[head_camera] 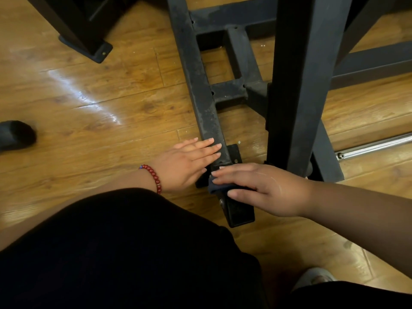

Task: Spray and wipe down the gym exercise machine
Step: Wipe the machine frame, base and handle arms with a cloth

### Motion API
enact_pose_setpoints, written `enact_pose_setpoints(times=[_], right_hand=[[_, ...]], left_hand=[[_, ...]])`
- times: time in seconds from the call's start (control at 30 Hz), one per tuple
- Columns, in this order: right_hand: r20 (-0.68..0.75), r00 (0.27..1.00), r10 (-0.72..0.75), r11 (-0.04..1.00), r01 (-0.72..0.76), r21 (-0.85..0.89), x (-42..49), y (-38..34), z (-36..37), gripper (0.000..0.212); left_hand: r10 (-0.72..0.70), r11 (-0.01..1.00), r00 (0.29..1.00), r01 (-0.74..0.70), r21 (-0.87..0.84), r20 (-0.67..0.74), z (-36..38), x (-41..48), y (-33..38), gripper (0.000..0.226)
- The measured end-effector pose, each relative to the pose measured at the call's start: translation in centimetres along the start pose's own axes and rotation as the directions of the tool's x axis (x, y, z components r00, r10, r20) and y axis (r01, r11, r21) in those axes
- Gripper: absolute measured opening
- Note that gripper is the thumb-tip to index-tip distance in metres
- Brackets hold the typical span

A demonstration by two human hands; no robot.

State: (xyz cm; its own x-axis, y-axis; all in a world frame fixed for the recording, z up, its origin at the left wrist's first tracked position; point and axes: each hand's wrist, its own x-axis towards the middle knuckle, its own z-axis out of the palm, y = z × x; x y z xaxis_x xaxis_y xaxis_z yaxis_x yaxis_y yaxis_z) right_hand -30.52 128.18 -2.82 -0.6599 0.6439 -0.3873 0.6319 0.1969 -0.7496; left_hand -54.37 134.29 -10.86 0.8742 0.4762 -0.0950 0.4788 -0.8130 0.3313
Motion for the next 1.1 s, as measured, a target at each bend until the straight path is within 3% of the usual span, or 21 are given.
enact_pose_setpoints(times=[0.1, 0.23, 0.37, 0.5, 0.63, 0.8, 0.93, 1.03, 1.1], right_hand=[[-0.12, 0.993, 0.009, 0.997, -0.017, -0.071, 0.8, -0.3, 1.1, 0.045], [-0.32, 0.942, -0.098, 0.985, 0.045, -0.169, -2.7, -0.8, 3.1, 0.042], [-0.339, 0.924, -0.175, 0.925, 0.036, -0.379, -3.4, -0.4, 4.3, 0.047], [-0.38, 0.896, -0.227, 0.854, -0.004, -0.52, -2.5, 0.0, 5.5, 0.054], [-0.268, 0.914, -0.304, 0.708, 0.028, -0.705, -5.5, 1.2, 6.4, 0.076], [-0.184, 0.901, -0.393, 0.613, 0.108, -0.783, -5.3, 2.5, 5.9, 0.064], [-0.111, 0.886, -0.45, 0.577, 0.193, -0.794, -5.1, 3.2, 4.8, 0.06], [-0.05, 0.867, -0.495, 0.534, 0.258, -0.805, -4.9, 3.5, 4.1, 0.054], [-0.012, 0.855, -0.518, 0.486, 0.284, -0.826, -4.8, 3.6, 3.8, 0.053]], left_hand=[[0.015, 0.999, 1.0, -0.016, -0.04, -0.021, 0.3, -0.1, 0.5, 0.05], [0.012, 0.999, 0.999, -0.014, -0.036, -0.052, 0.7, -0.4, 0.7, 0.05], [-0.015, 0.968, 0.996, -0.006, -0.249, -0.082, 0.6, 0.2, 1.6, 0.05], [-0.061, 0.845, 0.995, 0.008, -0.534, -0.082, 1.0, 0.8, 2.6, 0.048], [-0.077, 0.737, 0.996, 0.088, -0.67, 0.047, 0.6, 0.4, 3.0, 0.049], [0.048, 0.796, 0.975, 0.093, -0.598, 0.217, -1.0, 0.3, 2.8, 0.056], [0.181, 0.889, 0.896, 0.027, -0.457, 0.405, -3.6, 0.9, 2.0, 0.057], [0.192, 0.925, 0.83, 0.024, -0.379, 0.524, -5.1, 2.0, 2.1, 0.059], [0.184, 0.934, 0.825, 0.023, -0.357, 0.534, -5.4, 2.4, 2.2, 0.06]])
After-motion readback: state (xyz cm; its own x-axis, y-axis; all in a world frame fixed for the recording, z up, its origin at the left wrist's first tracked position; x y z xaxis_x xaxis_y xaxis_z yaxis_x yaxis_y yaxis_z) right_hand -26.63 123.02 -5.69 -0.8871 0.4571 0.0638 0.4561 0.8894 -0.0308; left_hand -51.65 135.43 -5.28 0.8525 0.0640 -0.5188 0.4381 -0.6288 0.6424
